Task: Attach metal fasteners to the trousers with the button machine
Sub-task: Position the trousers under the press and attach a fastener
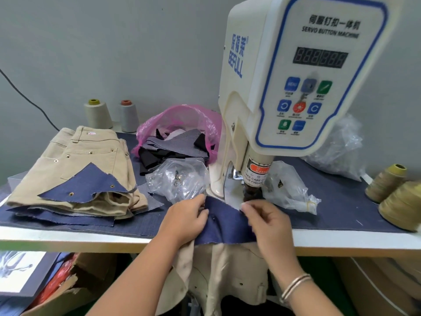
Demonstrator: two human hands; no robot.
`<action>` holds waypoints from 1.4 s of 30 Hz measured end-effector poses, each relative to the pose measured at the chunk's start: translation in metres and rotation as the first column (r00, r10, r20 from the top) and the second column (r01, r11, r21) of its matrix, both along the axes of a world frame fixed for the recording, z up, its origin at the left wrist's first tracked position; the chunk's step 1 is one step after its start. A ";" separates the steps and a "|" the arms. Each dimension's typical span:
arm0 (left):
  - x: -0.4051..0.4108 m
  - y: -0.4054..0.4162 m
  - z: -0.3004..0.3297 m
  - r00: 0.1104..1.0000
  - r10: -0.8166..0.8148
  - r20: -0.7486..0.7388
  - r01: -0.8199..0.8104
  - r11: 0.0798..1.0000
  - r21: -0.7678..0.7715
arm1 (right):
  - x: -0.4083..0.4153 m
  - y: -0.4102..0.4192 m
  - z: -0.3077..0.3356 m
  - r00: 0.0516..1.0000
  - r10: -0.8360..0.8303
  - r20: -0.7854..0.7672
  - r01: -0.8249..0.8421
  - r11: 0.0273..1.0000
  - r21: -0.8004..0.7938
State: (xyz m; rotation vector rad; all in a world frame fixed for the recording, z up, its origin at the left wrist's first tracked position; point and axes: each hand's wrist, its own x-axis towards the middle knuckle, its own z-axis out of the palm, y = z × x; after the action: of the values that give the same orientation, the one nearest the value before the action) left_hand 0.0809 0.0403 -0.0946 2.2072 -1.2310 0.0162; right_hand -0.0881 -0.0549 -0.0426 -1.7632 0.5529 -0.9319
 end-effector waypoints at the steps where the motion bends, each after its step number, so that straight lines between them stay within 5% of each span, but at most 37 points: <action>1: 0.000 0.000 0.000 1.000 0.001 0.000 -0.001 1.000 -0.008 | -0.004 -0.008 0.001 1.000 -0.017 0.000 0.017 0.999 0.029; 19: 0.002 0.000 -0.002 1.000 -0.011 -0.010 0.011 1.000 -0.006 | -0.001 -0.037 0.000 0.962 0.099 -0.255 -0.150 0.971 -0.189; 27: 0.001 0.000 -0.001 1.000 -0.002 -0.009 0.002 1.000 0.013 | -0.022 -0.017 0.001 0.998 -0.010 -0.061 -0.003 0.977 -0.213; 30: 0.000 0.001 0.002 1.000 -0.007 -0.027 0.008 1.000 0.016 | -0.018 0.017 0.008 0.990 0.105 -0.091 -0.134 0.893 -0.430; 33: -0.006 0.002 0.007 0.991 0.000 -0.135 0.005 0.999 0.036 | 0.026 0.041 0.019 0.961 0.200 -0.193 -0.274 0.795 -0.542; 36: -0.007 0.004 0.012 0.960 0.079 -0.270 -0.079 0.997 0.008 | 0.096 0.048 0.039 0.950 0.165 -0.266 -0.275 0.846 -0.457; 42: -0.004 0.005 0.006 0.984 -0.063 -0.168 0.060 0.998 -0.021 | 0.229 0.013 0.056 0.811 -0.038 -0.583 -0.302 0.827 -0.474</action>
State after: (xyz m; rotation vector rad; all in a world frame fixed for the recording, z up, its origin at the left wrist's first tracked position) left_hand 0.0768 0.0453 -0.0886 2.1079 -1.1994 -0.1820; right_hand 0.1411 -0.0418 0.0130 -2.6151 0.5481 -0.4475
